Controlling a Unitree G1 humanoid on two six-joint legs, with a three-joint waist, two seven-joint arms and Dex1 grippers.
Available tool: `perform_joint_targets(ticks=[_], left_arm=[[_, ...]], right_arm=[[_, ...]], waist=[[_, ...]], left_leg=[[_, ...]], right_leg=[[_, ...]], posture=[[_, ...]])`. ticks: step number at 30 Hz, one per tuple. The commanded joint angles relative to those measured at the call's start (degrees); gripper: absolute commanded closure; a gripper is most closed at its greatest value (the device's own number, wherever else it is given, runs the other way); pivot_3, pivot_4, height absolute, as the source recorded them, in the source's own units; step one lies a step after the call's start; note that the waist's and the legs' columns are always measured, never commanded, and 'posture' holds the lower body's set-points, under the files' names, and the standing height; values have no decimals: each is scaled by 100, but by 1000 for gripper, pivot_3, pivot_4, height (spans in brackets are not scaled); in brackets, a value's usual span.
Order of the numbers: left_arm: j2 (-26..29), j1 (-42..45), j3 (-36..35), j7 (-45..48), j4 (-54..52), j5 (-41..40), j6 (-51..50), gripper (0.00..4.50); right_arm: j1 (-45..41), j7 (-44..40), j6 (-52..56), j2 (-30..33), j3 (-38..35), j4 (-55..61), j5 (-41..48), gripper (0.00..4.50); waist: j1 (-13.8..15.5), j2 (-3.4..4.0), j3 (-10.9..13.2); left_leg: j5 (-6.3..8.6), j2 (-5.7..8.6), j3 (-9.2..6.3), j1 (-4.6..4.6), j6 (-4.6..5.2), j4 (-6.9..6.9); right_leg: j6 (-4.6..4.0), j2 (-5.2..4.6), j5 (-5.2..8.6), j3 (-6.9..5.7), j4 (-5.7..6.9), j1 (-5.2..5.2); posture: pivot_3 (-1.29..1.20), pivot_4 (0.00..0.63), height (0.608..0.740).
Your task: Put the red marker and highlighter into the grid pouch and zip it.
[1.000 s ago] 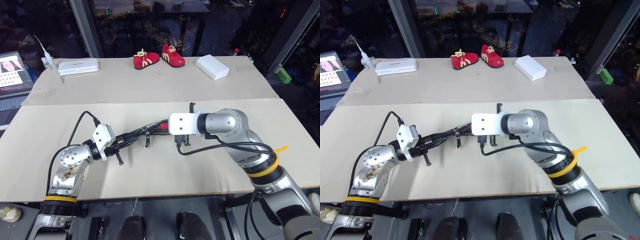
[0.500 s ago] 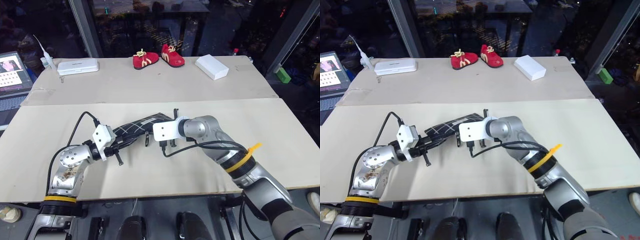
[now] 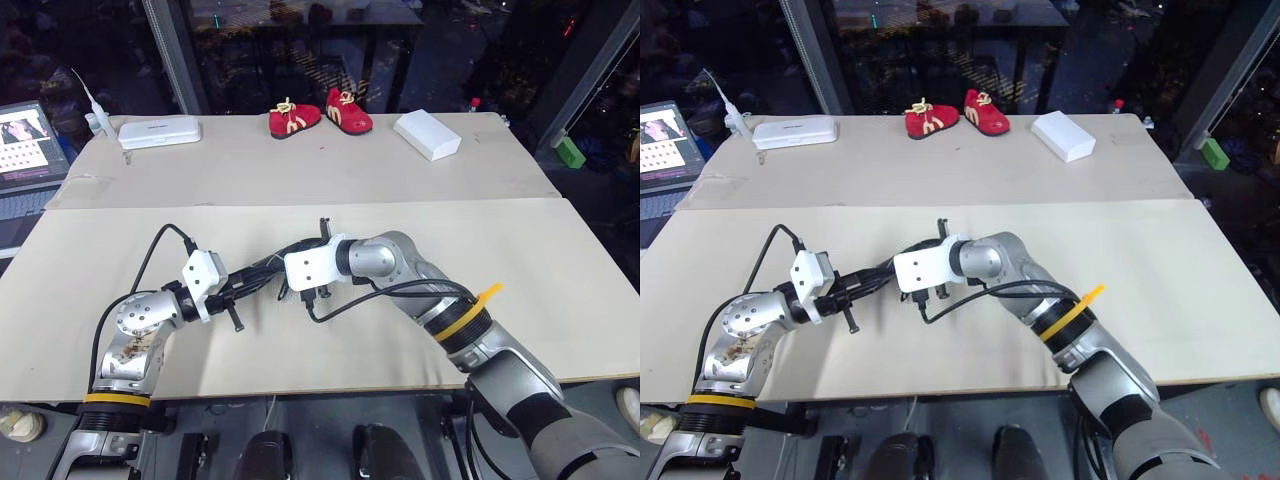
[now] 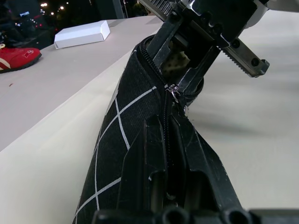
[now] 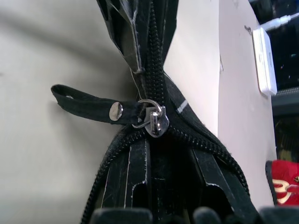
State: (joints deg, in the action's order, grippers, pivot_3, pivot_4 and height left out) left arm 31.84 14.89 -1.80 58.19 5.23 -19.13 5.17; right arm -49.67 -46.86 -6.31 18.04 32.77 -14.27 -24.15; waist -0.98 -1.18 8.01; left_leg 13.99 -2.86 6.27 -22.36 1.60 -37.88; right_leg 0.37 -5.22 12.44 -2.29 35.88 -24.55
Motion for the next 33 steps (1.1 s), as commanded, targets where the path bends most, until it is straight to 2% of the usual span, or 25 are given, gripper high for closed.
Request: perform_joint_targets(ticks=[1, 3, 5, 7, 11, 17, 20, 23, 26, 30, 33], left_arm=[[-8, 34, -68, 8, -161, -48, 128, 4500], [-10, 39, -70, 6, -165, -44, 123, 4500], [-6, 34, -69, 11, -171, -40, 122, 4500], [1, 36, -74, 14, -163, -39, 122, 4500], [8, 73, -69, 23, -125, -37, 119, 4500], [-22, 129, -29, 11, -107, -20, 107, 4500], [-31, 104, -18, 4, -128, -17, 103, 4500], [-27, 66, -23, -2, -153, -22, 95, 4500], [-23, 64, -34, -12, -143, -24, 91, 4500], [-30, 61, -36, -29, -145, -23, 88, 4500], [-56, 66, -16, -47, -141, -8, 97, 4500]], right_arm=[[-118, -140, -650, 69, -207, -141, 371, 4037], [-150, -148, -569, 114, -299, -226, 416, 4037], [-136, -253, -333, 76, -470, -171, 650, 3017], [-108, -441, -147, 107, -595, -39, 849, 2416], [-154, -293, 57, 161, -901, -47, 924, 1018], [138, -1159, 591, 708, -1472, 460, 1893, 1018], [843, -2253, 1874, 1498, -2280, 1293, 3423, 1018], [1411, -2569, 2674, 1835, -2596, 1953, 4299, 1018], [1751, -2229, 3505, 1717, -2532, 2239, 4583, 1018], [1944, -1215, 4297, 1213, -1895, 2143, 4021, 1018], [1927, -432, 4775, 563, -1531, 1926, 3748, 1018]], waist=[[0, 0, 0], [-2, 0, 0], [-5, 0, 0], [-6, 0, 0], [-1, 0, 0], [23, 0, 0], [102, -1, 1], [117, -2, 1], [16, -2, 1], [-27, -3, 1], [-3, -3, 1]], left_leg=[[0, 0, 0, 0, 0, 0], [0, 0, 0, 1, 0, 0], [0, -1, 0, 0, 0, 0], [0, -2, 0, 0, 0, 0], [0, -2, 0, 0, 0, 0], [1, -1, -3, -2, 1, 0], [1, 0, -10, -6, 1, 0], [6, -1, -13, -7, 10, 0], [8, -5, -20, 6, 11, 0], [5, -10, -47, 24, 5, 0], [3, -5, -52, 16, 2, 0]], right_leg=[[0, 0, 0, 0, -1, 0], [0, 0, 0, 1, 0, 0], [0, 0, 0, 1, 1, 0], [0, 1, 0, 1, 1, 0], [0, 0, 0, 1, 1, 0], [0, -1, 0, 0, -3, 1], [0, -4, 0, -6, -8, 7], [1, -11, 0, -6, -20, 12], [-1, -5, -1, 1, -17, 13], [-9, 7, 2, 3, 4, 17], [-10, 6, 4, 2, 7, 13]], posture=[[0, 150, 740], [0, 150, 740], [0, 150, 740], [0, 150, 740], [0, 150, 740], [0, 150, 740], [0, 150, 740], [0, 150, 740], [0, 150, 740], [0, 150, 740], [0, 150, 740]])
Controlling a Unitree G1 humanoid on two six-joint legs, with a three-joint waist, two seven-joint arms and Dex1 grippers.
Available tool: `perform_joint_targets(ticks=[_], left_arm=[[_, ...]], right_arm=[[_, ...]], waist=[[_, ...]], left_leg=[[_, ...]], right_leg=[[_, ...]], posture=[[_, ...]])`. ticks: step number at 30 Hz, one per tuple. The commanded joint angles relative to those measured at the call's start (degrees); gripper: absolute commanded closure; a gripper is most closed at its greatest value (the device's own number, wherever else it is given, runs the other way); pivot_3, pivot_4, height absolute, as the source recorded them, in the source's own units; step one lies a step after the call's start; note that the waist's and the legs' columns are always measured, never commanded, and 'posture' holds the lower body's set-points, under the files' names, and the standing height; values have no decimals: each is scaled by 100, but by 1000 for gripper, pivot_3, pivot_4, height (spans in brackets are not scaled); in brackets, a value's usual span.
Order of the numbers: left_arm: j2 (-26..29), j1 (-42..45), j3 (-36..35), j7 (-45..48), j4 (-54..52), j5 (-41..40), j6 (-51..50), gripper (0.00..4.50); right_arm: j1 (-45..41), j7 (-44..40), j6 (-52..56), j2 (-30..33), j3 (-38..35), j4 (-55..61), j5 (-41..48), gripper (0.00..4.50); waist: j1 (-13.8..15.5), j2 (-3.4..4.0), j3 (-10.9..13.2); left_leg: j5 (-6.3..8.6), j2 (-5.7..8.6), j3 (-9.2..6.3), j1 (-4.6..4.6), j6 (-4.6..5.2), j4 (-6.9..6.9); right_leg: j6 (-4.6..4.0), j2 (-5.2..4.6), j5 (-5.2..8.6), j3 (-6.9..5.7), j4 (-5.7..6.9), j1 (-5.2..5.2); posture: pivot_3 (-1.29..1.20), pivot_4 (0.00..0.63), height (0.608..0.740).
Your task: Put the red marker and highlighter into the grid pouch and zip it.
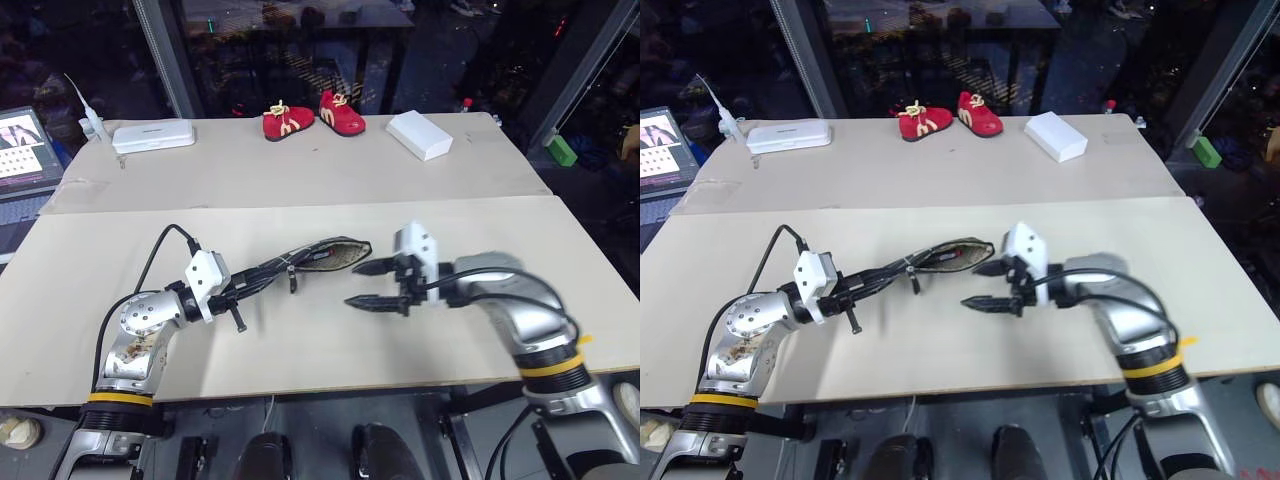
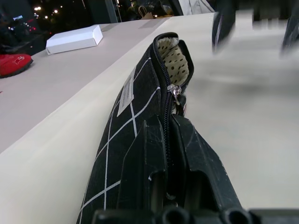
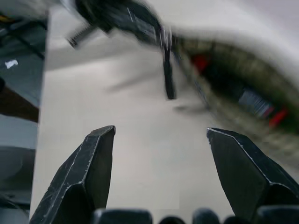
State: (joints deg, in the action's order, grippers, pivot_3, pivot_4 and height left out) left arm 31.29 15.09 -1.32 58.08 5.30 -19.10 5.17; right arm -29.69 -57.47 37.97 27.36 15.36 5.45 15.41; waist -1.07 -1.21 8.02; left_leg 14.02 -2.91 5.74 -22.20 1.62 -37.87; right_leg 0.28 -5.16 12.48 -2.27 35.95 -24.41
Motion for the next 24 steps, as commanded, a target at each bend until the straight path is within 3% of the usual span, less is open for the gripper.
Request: perform_joint_targets(ticks=[1, 7, 19, 24], left_arm=[[-6, 57, -59, -37, -134, -6, 99, 4500], [-27, 112, -48, -29, -88, 4, 115, 4500], [-44, 87, -51, -36, -56, 18, 157, 4500], [-46, 79, -59, -31, -43, 16, 170, 4500]], right_arm=[[-92, 792, 394, -510, 296, -114, -296, 1018], [-500, 1348, 216, -1383, 586, -734, -590, 1018], [-1055, 1356, -10, -1820, 421, -1074, -491, 1018], [-1133, 1432, -119, -1835, 318, -1148, -502, 2439]], waist=[[8, 0, 0], [24, -1, 0], [22, 0, 0], [22, 0, 0]], left_leg=[[0, 3, -2, -7, 0, 0], [0, 9, -3, -23, 0, 0], [0, 7, -14, -22, 0, -1], [0, 7, -15, -22, 0, -1]], right_leg=[[1, -1, 0, 0, 0, -5], [6, -6, -1, -4, -11, -8], [8, -3, -2, -9, -10, -7], [8, -3, -2, -10, -10, -7]], posture=[[0, 150, 740], [0, 150, 740], [0, 150, 740], [0, 150, 740]])
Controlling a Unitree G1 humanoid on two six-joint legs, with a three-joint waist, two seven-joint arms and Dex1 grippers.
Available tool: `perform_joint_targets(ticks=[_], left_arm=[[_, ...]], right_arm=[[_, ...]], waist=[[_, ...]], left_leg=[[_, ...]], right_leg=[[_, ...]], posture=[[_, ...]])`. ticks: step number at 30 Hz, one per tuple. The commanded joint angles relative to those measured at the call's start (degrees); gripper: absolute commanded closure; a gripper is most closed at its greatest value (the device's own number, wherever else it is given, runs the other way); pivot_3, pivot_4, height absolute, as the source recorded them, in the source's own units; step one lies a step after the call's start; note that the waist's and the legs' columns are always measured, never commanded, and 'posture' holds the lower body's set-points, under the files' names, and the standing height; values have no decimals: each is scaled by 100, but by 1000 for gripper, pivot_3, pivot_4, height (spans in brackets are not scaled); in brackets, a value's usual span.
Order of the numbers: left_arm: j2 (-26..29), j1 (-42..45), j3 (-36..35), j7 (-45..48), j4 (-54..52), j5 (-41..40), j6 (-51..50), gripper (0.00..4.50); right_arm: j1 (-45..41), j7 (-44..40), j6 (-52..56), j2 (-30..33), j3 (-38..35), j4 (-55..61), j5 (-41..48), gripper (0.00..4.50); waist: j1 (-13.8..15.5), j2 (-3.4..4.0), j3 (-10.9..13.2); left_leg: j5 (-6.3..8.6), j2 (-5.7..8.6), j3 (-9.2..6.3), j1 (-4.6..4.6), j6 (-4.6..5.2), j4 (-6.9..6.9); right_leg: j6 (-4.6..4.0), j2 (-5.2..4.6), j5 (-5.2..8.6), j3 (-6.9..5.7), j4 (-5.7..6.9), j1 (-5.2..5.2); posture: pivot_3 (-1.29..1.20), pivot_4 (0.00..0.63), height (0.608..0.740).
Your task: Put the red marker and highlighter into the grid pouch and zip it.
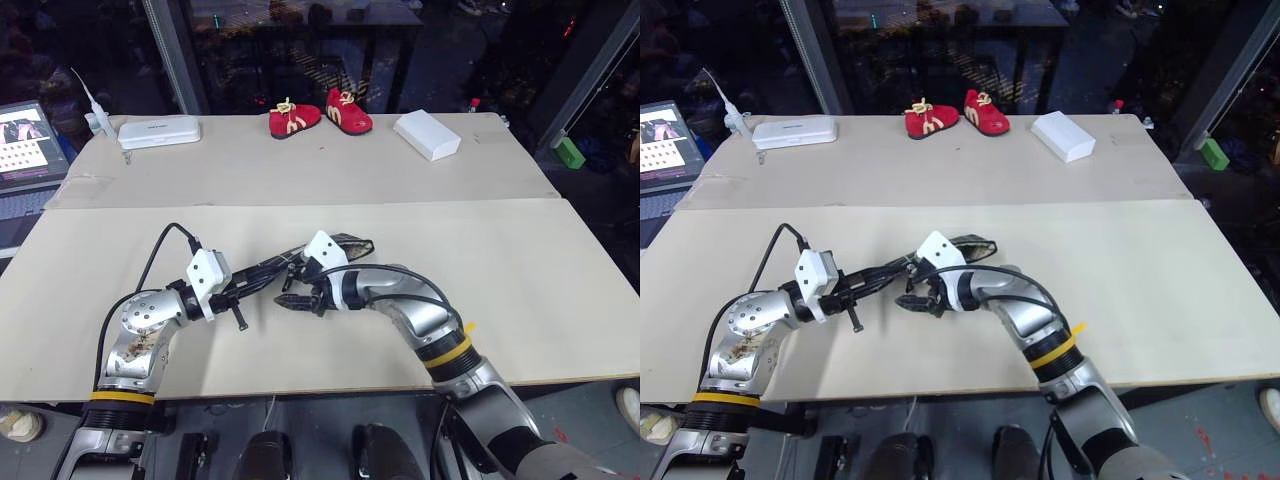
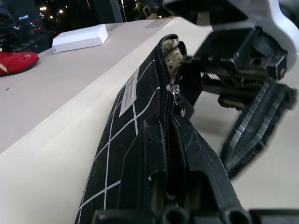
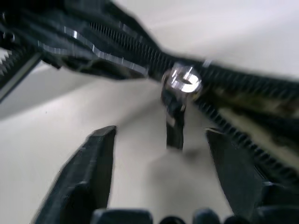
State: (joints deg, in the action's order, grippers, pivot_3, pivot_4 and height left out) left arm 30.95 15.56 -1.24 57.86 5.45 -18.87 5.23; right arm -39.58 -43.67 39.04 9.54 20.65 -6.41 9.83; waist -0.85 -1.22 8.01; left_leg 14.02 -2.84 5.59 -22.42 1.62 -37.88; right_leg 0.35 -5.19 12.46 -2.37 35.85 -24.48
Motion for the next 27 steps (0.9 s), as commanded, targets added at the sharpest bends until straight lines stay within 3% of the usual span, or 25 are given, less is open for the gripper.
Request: perform_joint_targets(ticks=[1, 3, 6, 11, 23, 27], left_arm=[[-19, 33, -61, -11, -54, -2, 169, 4500], [-34, 29, -53, -12, -55, 3, 171, 4500], [-47, 22, -53, -4, -58, 17, 176, 4500], [-39, 5, -77, 2, -53, 21, 185, 4500], [-44, -35, -75, -5, -88, 28, 189, 4500], [-33, -61, -79, 9, -122, 11, 178, 4500]], right_arm=[[-162, 66, -232, -73, -258, 8, 77, 2775], [-185, 83, -242, -99, -319, -43, 91, 3289], [-189, 55, -294, -86, -299, -69, 54, 4474], [-92, -146, -200, 108, -268, 113, 110, 4474], [182, -686, -418, 2057, -1111, 168, 168, 4474], [55, -630, -511, 2272, -1334, -152, 177, 4474]], waist=[[0, 0, 0], [0, 0, 0], [-2, 0, 0], [-6, 0, 0], [6, -1, 1], [-20, -2, 1]], left_leg=[[0, 0, 0, 0, 0, 0], [0, 0, 0, 0, 0, 0], [0, 0, 0, 0, 0, 0], [0, -1, -1, 0, 0, 0], [0, 2, -2, -4, 1, 0], [0, -1, -1, 0, 1, 1]], right_leg=[[0, 0, 0, 0, 0, 0], [0, 0, 0, 0, 0, 0], [0, 0, 0, 0, 0, 0], [0, 0, 0, 0, 0, -1], [1, -3, 0, -2, -9, 1], [0, 3, 0, 0, -5, 0]], posture=[[0, 150, 740], [0, 150, 740], [0, 150, 740], [0, 150, 740], [0, 150, 740], [0, 150, 740]])
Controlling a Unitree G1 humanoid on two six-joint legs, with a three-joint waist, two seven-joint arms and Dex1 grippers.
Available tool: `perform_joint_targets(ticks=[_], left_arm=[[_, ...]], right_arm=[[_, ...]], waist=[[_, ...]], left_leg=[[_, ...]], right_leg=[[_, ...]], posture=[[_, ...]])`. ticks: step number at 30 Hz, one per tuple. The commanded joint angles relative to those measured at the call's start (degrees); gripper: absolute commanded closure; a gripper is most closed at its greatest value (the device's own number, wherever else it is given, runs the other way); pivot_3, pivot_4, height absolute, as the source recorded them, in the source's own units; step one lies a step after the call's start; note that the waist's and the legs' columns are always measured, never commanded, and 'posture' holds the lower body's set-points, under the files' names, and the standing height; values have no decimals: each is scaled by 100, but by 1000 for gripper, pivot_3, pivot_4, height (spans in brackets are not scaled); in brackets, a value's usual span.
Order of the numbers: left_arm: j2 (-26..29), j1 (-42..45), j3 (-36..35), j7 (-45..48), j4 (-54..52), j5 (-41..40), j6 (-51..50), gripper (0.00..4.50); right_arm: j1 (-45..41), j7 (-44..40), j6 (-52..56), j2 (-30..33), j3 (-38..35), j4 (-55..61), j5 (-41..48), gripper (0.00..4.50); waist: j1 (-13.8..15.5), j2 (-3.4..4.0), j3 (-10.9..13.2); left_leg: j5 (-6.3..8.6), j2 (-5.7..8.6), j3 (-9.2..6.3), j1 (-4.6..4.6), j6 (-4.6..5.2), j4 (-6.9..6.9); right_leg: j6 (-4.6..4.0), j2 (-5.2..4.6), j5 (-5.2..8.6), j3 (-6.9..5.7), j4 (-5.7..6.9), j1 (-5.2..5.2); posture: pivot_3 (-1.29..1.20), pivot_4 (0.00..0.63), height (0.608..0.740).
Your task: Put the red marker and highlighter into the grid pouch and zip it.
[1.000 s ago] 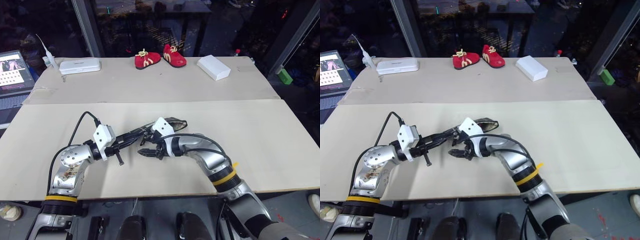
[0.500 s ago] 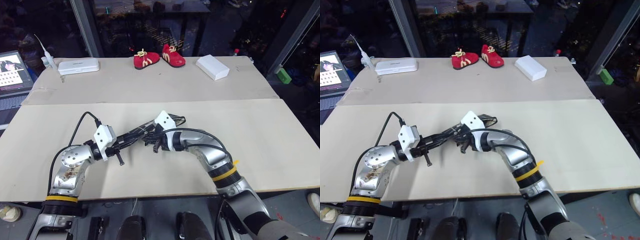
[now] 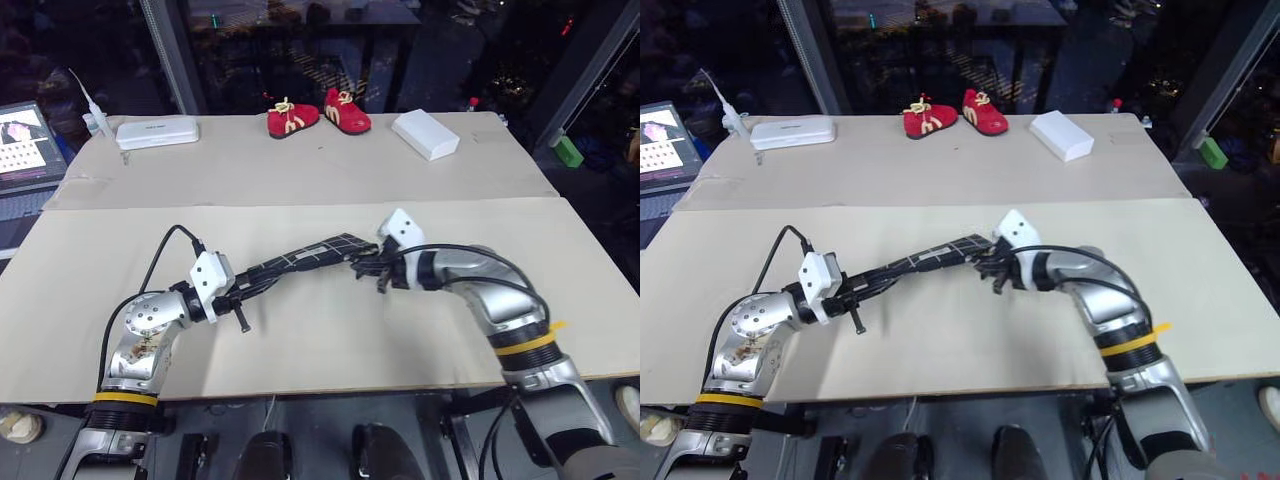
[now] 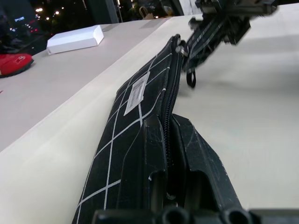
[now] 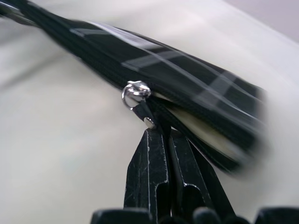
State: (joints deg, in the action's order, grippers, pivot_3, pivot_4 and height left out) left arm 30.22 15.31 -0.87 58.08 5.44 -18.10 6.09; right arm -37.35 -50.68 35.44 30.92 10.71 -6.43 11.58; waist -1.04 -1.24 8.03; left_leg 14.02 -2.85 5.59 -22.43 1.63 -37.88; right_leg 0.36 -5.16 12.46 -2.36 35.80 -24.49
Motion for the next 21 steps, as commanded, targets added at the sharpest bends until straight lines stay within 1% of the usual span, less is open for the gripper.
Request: perform_joint_targets(ticks=[1, 7, 10, 12, 15, 19, 20, 21], left_arm=[[39, -38, -116, -12, -125, -70, 91, 4500], [43, -71, -113, 1, -182, -94, 71, 4500], [72, -87, -112, 22, -199, -84, 72, 4500], [91, -78, -129, 39, -195, -99, 55, 4500], [98, -48, -125, 58, -160, -94, 56, 4500], [51, 57, -85, 47, -98, -70, 68, 4500], [40, 75, -78, 45, -89, -65, 69, 4500], [27, 89, -69, 45, -83, -60, 73, 4500]], right_arm=[[-178, 82, -189, 141, -345, -214, -15, 4474], [-247, 260, -321, 58, -470, -532, -16, 4474], [-272, 300, -507, 165, -494, -764, -110, 4474], [-356, 301, -567, 251, -638, -959, -61, 4474], [-336, 237, -663, 274, -621, -1001, -37, 4474], [-178, 70, -583, 159, -606, -702, 183, 3253], [-157, 60, -549, 141, -614, -652, 203, 2863], [-117, 11, -466, 118, -638, -577, 278, 2643]], waist=[[-2, 0, 0], [14, -1, 1], [24, -1, 1], [26, -1, 1], [26, -1, 1], [30, -1, 1], [30, -1, 1], [31, -1, 1]], left_leg=[[0, 0, 0, 1, 0, 0], [0, 1, 1, -1, 0, 0], [0, 2, 1, -2, 0, 0], [0, 3, 1, -3, 0, 0], [0, 2, 1, -3, 0, 0], [0, 2, 0, -3, 0, 0], [0, 2, 0, -3, 0, 0], [0, 2, 1, -3, 0, 0]], right_leg=[[0, 0, 0, 0, 1, 0], [0, -3, 0, 1, -2, 1], [1, -5, 0, 1, -3, 1], [1, -5, 0, 1, -4, 1], [1, -5, 0, 1, -3, 1], [1, -4, 0, 0, -4, 1], [1, -4, 0, 0, -4, 1], [1, -5, 0, 0, -4, 1]], posture=[[0, 150, 740], [0, 150, 740], [0, 150, 740], [0, 150, 740], [0, 150, 740], [0, 150, 740], [0, 150, 740], [0, 150, 740]])
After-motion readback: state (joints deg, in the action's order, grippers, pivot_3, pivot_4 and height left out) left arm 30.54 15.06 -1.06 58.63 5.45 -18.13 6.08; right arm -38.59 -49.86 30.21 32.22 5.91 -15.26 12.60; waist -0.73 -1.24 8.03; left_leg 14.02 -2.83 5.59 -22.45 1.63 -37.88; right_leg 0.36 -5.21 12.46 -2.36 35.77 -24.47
